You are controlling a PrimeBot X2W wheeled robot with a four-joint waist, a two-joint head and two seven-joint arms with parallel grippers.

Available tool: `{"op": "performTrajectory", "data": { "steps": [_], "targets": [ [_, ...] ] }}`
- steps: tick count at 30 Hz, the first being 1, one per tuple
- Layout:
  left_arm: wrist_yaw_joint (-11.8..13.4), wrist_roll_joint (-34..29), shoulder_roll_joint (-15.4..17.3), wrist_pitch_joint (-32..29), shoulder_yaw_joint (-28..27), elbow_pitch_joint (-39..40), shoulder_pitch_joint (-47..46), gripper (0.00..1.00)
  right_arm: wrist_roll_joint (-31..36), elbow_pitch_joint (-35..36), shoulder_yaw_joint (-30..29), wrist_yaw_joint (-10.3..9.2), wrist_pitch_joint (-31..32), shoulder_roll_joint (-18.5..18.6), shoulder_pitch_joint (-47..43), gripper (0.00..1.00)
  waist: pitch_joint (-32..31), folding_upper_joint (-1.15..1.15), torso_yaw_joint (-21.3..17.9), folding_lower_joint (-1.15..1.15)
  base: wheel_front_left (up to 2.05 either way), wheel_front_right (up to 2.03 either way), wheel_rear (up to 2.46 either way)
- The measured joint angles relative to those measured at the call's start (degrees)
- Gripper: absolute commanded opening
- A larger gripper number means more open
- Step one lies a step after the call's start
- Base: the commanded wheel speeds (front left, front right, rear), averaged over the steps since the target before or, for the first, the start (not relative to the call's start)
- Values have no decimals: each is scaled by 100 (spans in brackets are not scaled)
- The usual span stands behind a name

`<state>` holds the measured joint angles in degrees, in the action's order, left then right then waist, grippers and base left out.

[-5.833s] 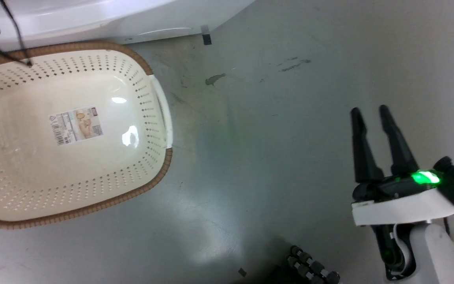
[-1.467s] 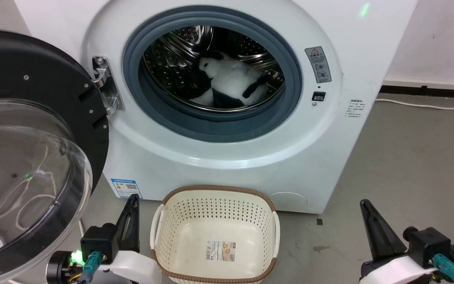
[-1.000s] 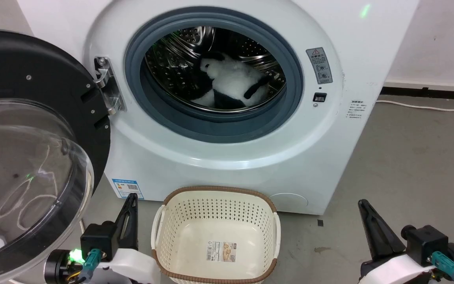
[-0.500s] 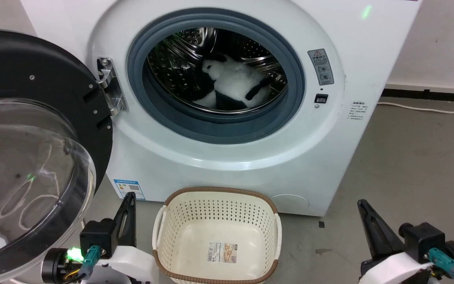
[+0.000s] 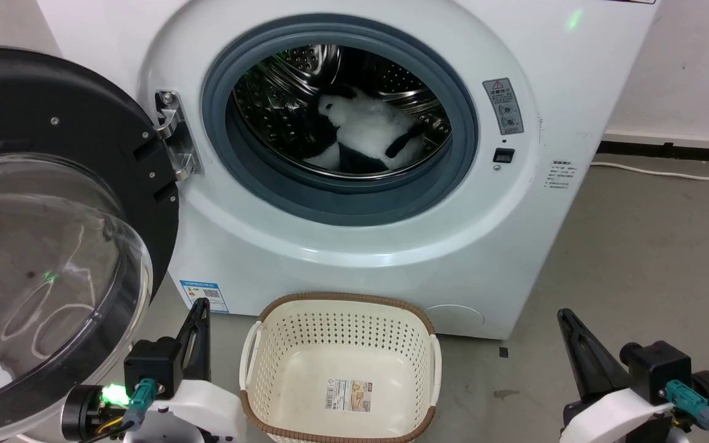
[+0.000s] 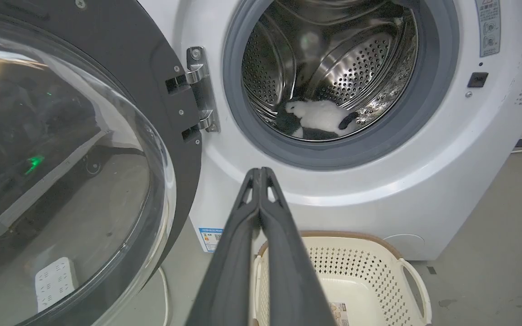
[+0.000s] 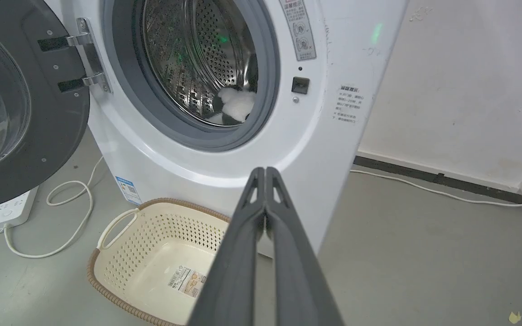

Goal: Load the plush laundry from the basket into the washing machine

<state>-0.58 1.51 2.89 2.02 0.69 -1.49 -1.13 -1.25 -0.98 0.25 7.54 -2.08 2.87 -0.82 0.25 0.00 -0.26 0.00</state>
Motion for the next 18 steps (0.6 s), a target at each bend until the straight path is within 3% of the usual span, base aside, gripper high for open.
{"op": "performTrajectory", "data": {
  "steps": [18],
  "targets": [
    [43, -101, -1, -200, -55, 119, 4, 0, 80, 70, -9, 0, 205, 0, 14, 0, -25, 0, 27, 0, 0, 0, 0]
  ]
}}
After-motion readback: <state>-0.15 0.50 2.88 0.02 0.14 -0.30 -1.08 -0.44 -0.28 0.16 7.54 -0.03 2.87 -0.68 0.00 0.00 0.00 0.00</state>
